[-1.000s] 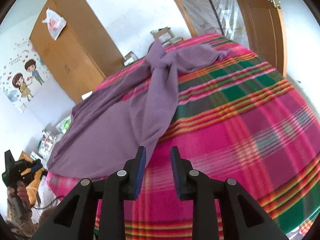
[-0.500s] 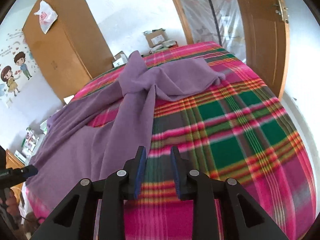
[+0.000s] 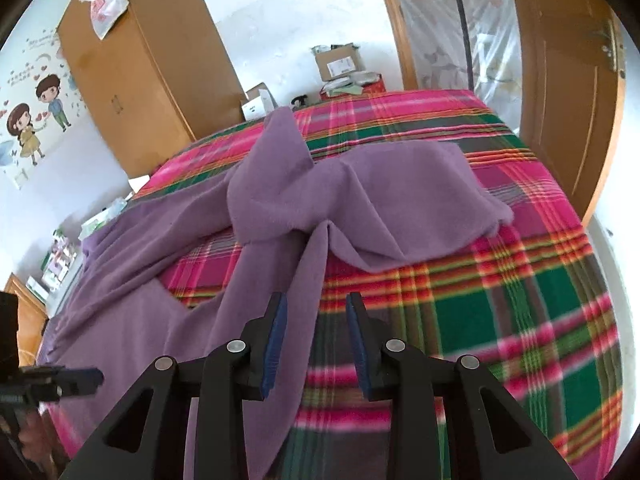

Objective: Fold clothes
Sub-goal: 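Open both grippers and release the garment onto the bed, then grasp the purple fabric fold with the right gripper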

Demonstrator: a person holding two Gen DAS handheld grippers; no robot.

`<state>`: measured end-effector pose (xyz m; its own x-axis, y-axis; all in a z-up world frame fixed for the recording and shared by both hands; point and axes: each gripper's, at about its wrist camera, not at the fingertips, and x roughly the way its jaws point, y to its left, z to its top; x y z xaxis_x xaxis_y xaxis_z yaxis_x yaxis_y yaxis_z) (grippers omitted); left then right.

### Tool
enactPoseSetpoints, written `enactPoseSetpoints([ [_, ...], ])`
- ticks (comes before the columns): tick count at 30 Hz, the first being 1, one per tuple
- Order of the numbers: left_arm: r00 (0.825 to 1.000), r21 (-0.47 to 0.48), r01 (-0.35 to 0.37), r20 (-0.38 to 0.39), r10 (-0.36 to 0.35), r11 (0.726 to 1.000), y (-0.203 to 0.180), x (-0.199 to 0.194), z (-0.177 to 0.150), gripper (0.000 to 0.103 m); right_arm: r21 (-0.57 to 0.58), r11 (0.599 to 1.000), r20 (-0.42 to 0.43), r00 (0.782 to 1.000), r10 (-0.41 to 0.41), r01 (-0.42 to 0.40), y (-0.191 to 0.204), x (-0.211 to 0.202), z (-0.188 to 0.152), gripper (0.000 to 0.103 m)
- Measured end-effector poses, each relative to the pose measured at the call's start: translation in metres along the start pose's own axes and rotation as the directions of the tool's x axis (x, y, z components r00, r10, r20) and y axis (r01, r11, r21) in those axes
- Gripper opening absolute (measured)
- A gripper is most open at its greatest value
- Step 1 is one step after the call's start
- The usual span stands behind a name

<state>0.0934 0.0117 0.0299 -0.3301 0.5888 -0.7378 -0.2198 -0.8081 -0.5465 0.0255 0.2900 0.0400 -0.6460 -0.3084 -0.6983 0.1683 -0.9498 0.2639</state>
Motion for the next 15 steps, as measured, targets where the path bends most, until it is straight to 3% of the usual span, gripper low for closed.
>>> enactPoseSetpoints([
  [8,0.998,0.003,0.020,-0.053,-0.020,1.000,-0.008,0.019,0.002,0.027,-0.010,1.000,-0.042,0.999,0.012,-0.013,0.003,0.026,0.011,0.032],
  [15,0.998,0.000,0.023,-0.059,-0.023,1.000,-0.012,0.023,0.002,0.028,-0.046,0.999,-0.032,0.999,-0.013,0.012,0.001,0.025,0.009,0.005],
])
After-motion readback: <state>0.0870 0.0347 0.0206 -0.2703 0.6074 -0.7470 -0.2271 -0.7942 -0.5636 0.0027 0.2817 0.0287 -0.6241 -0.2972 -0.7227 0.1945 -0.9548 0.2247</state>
